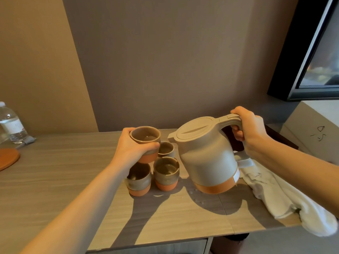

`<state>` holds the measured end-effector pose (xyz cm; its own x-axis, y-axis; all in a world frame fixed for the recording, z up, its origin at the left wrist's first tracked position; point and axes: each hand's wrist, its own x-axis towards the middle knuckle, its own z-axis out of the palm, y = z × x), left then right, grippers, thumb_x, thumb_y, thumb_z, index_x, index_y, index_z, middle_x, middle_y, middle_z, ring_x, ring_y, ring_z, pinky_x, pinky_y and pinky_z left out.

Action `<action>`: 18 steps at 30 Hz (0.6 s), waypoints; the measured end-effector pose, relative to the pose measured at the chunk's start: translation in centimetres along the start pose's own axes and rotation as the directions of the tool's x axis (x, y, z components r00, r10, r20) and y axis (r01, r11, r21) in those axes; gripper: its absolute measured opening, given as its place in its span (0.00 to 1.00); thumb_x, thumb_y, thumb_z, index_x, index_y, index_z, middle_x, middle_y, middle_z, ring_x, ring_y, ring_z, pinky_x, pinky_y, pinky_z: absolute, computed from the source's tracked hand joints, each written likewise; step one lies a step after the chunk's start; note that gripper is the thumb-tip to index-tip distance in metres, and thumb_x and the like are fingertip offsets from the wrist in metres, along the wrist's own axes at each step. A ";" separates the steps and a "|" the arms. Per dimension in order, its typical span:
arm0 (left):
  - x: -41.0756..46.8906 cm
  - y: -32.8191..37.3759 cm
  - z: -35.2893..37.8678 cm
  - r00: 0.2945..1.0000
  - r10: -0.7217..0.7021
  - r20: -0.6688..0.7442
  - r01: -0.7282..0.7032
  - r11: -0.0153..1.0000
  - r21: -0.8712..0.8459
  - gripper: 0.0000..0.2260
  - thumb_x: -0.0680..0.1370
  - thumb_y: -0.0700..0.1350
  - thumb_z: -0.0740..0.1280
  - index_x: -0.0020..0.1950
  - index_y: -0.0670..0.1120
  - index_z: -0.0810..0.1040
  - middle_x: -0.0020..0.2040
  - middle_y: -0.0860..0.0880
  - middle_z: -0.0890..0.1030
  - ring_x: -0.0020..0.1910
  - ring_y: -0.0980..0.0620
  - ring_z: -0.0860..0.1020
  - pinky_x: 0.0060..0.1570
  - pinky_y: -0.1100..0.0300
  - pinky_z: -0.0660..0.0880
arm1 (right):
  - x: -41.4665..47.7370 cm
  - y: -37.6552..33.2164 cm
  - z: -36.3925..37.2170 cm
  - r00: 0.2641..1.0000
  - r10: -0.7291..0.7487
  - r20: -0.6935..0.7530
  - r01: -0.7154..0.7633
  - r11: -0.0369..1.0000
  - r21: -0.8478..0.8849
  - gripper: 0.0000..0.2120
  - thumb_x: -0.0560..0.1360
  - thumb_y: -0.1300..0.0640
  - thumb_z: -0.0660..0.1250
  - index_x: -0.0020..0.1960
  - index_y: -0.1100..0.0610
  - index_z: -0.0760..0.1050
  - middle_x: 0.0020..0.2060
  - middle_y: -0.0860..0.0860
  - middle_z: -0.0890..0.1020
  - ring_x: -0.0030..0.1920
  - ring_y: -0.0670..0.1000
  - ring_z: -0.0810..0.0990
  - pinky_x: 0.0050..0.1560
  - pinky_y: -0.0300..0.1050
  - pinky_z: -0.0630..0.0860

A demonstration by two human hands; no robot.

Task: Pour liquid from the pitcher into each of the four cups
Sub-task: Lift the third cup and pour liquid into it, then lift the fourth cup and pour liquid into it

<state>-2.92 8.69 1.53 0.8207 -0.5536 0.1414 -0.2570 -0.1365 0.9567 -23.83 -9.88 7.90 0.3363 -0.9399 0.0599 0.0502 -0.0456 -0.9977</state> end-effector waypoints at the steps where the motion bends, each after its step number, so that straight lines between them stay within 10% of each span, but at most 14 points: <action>1: 0.6 -0.1 -0.2 1.000 0.002 -0.006 -0.002 1.000 0.016 0.33 0.65 0.49 0.81 0.63 0.55 0.65 0.52 0.56 0.72 0.52 0.54 0.71 0.39 0.63 0.69 | 0.2 0.2 -0.1 1.000 0.003 -0.001 -0.003 1.000 0.002 0.14 0.73 0.51 0.65 0.33 0.59 0.74 0.25 0.51 0.72 0.22 0.45 0.65 0.27 0.38 0.64; 18: 8.3 -7.2 -0.6 0.981 -0.175 -0.085 0.194 0.917 0.348 0.39 0.64 0.50 0.81 0.68 0.46 0.64 0.65 0.43 0.73 0.63 0.43 0.72 0.56 0.50 0.74 | 2.4 3.0 0.0 0.999 0.049 0.004 -0.049 0.998 -0.042 0.14 0.74 0.49 0.66 0.41 0.61 0.74 0.29 0.52 0.73 0.24 0.45 0.68 0.26 0.36 0.66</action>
<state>6.01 5.57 -4.02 0.8932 -0.4495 -0.0076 -0.2542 -0.5188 0.8162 -22.88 -12.29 5.02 0.3424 -0.9395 0.0111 -0.0056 -0.0138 -0.9999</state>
